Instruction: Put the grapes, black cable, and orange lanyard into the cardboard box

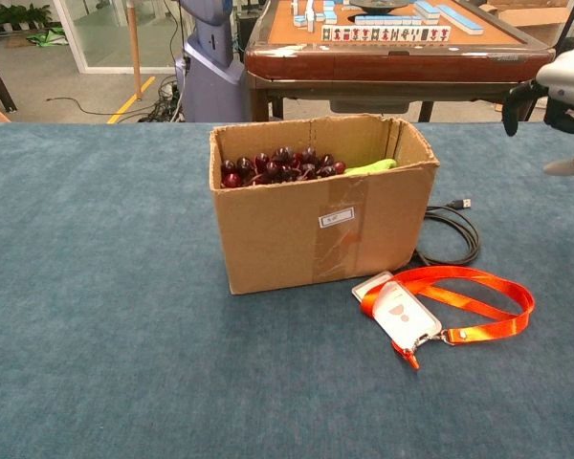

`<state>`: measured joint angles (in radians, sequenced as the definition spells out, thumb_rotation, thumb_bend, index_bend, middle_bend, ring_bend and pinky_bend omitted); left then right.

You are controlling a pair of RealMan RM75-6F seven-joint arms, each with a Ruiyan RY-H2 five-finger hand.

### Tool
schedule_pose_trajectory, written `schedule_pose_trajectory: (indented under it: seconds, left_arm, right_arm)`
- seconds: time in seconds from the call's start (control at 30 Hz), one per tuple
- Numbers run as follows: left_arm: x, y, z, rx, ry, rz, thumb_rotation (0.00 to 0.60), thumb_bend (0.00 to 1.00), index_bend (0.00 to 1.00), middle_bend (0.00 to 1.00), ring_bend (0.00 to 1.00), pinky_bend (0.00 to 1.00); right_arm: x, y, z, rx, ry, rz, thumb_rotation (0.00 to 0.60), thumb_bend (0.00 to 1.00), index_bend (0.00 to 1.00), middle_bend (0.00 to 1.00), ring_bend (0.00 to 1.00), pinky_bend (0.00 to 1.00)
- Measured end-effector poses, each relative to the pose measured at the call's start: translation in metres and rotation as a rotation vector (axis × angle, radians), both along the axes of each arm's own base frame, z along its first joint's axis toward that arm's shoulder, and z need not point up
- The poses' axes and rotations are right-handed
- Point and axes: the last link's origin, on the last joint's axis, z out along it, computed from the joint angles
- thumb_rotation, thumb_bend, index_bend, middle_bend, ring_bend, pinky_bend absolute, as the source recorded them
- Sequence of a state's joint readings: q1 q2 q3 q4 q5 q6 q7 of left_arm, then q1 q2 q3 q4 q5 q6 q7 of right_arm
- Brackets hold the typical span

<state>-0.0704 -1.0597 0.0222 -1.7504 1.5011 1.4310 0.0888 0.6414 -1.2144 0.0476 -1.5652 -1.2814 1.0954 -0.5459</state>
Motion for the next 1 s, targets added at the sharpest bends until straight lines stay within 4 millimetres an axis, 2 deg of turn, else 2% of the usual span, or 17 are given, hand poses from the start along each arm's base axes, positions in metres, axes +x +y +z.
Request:
schedule_pose_trajectory:
  seconds: [0.13, 0.47, 1.0]
  left_arm:
    - [0.000, -0.001, 0.001, 0.003, -0.002, 0.005, 0.600, 0.01, 0.31, 0.14, 0.14, 0.36]
    - [-0.002, -0.001, 0.002, 0.005, 0.004, 0.022, 0.600, 0.01, 0.32, 0.14, 0.14, 0.36]
    - [-0.004, -0.002, 0.004, -0.003, 0.034, 0.080, 0.600, 0.01, 0.37, 0.14, 0.14, 0.36]
  right_arm:
    - [-0.010, -0.004, -0.013, 0.025, 0.027, -0.004, 0.600, 0.21, 0.42, 1.00, 0.99, 1.00]
    - [-0.026, -0.010, -0.047, 0.104, 0.080, -0.001, 0.600, 0.21, 0.42, 1.00, 1.00, 1.00]
    - [-0.032, -0.015, -0.075, 0.174, 0.174, 0.016, 0.600, 0.24, 0.44, 1.00, 1.00, 1.00]
